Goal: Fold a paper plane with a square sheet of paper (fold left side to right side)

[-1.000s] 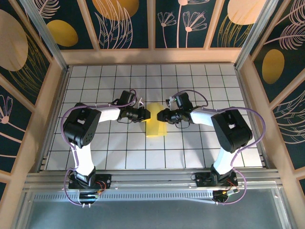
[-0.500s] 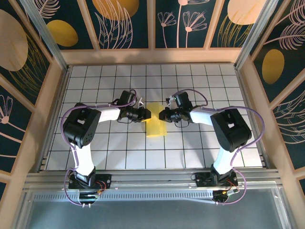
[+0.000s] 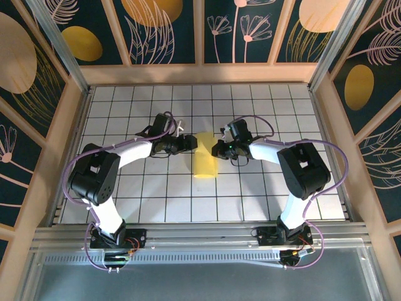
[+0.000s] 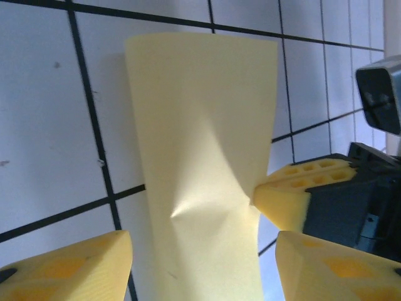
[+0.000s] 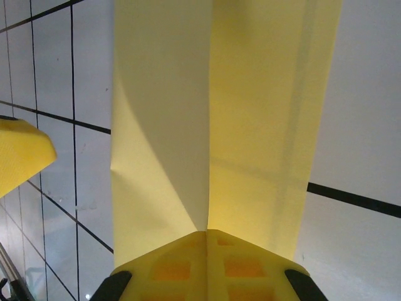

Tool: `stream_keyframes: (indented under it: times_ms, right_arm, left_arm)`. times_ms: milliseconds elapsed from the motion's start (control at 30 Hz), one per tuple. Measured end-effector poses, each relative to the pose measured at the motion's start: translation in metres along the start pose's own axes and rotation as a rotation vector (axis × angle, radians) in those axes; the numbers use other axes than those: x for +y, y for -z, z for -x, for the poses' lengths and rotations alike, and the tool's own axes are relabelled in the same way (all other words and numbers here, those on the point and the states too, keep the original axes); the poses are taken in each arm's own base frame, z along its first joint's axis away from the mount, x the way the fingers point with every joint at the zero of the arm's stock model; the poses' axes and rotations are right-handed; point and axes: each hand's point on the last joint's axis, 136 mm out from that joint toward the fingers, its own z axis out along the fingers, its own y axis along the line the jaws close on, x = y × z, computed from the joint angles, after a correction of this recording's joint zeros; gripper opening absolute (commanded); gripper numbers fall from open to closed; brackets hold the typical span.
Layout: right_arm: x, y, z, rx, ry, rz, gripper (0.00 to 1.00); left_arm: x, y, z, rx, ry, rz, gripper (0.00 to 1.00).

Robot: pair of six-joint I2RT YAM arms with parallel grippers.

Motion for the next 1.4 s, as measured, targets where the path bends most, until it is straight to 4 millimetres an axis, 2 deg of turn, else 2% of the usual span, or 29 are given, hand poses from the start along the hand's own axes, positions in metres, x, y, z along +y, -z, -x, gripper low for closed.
stream_keyframes:
  times_ms: [133, 467, 667, 800, 1000, 1233, 1400]
  right_arm:
    - [-0.004, 0.0, 0.001, -0.006, 0.004, -0.026, 0.0]
    - [-0.012, 0.0, 0.002, -0.006, 0.003, -0.074, 0.0]
    - [-0.014, 0.0, 0.001, -0.004, 0.004, -0.081, 0.0]
    - [-0.015, 0.0, 0.001, -0.003, 0.003, -0.085, 0.0]
    - [-0.016, 0.0, 0.0, 0.001, 0.002, -0.091, 0.15]
    - [-0.025, 0.002, 0.001, -0.005, 0.008, -0.131, 0.36]
    - [-0.031, 0.02, 0.013, -0.054, 0.0, -0.167, 0.39]
  left_arm:
    - [0.005, -0.005, -0.004, 0.014, 0.008, 0.016, 0.63]
    - [0.019, -0.033, -0.028, 0.097, 0.04, 0.052, 0.64]
    - [0.02, -0.039, -0.025, 0.098, 0.061, 0.064, 0.59]
    - [0.023, -0.041, -0.024, 0.101, 0.076, 0.082, 0.53]
    - [0.029, -0.043, -0.025, 0.106, 0.093, 0.134, 0.45]
    - [0.032, -0.045, -0.025, 0.102, 0.093, 0.207, 0.44]
    - [0.033, -0.047, -0.025, 0.104, 0.087, 0.249, 0.44]
